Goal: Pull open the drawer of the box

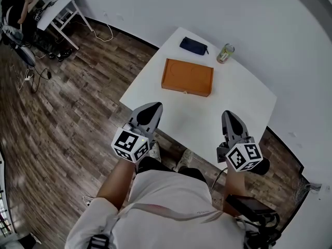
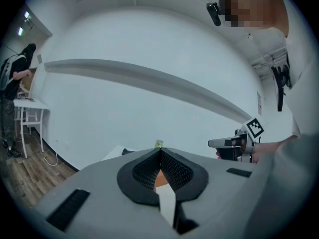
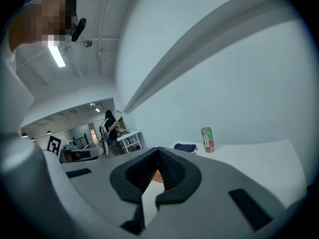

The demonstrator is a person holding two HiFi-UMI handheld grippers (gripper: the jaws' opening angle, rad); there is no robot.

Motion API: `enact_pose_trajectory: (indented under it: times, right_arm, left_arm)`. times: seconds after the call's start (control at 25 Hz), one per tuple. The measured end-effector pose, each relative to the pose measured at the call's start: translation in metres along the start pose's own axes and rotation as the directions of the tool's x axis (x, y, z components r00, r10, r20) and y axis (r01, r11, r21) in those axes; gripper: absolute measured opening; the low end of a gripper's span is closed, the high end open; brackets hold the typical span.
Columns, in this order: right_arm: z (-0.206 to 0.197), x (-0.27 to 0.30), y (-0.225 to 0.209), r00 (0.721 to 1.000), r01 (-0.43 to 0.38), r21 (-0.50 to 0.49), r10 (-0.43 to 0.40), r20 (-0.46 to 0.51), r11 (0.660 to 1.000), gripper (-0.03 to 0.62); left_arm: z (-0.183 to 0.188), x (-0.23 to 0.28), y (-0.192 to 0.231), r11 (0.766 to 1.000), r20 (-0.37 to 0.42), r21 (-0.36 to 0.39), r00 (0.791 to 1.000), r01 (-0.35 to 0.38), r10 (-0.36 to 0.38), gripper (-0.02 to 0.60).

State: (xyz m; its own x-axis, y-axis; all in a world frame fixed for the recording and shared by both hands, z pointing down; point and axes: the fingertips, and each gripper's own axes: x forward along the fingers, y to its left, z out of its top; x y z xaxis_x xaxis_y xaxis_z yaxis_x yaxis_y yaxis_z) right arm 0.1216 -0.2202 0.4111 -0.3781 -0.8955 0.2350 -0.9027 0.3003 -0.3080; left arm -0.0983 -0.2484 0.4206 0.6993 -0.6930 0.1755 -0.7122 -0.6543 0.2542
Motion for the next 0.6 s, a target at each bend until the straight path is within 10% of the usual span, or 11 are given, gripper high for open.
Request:
enact_pose_trajectory:
  times: [0.6]
  right_arm:
    - [-0.041, -0.011, -0.042, 0.995, 0.027, 0.048, -0.023, -0.095, 0.998, 0.003]
  left_arm:
    - [-0.134, 0.135, 0.013, 0.995, -0.327, -0.04, 0.942, -0.091, 0.073, 0.168]
